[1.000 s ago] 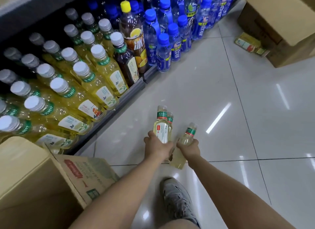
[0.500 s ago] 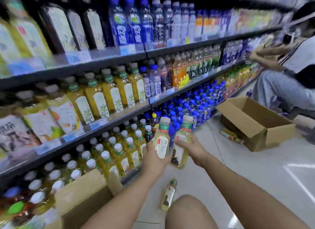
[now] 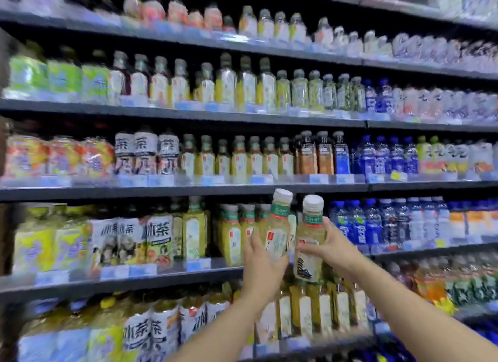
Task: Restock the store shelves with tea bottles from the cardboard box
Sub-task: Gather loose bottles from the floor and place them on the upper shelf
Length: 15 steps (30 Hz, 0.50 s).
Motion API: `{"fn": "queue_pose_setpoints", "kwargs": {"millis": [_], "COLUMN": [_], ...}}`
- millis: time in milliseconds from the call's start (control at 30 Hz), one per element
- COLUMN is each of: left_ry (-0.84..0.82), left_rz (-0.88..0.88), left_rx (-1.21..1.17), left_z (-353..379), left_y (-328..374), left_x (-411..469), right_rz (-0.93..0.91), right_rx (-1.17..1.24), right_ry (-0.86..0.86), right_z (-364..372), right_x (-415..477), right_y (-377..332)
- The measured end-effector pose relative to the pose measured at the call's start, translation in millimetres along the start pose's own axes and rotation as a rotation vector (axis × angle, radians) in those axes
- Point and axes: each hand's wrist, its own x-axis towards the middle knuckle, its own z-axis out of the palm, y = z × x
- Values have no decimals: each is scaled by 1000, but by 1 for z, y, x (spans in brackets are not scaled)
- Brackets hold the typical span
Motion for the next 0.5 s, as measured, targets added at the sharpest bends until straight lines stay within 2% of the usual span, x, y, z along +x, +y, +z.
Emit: {"fn": "queue_pose_setpoints", "kwargs": {"millis": [233,367,500], "left_ry": [133,150,188], "left_rz": [131,195,246], "left_rx": [-47,-61,-28], "left_z": [-91,-108,-106], "left_y": [24,22,22], "left_x": [119,174,222], "right_rz": [-271,-378,-412], "right_rx": [-7,-124,-192], "right_ry": [-25,69,86], "right_z": [27,29,20], "right_x": [107,168,221], "right_y": [-89,-103,-105]}}
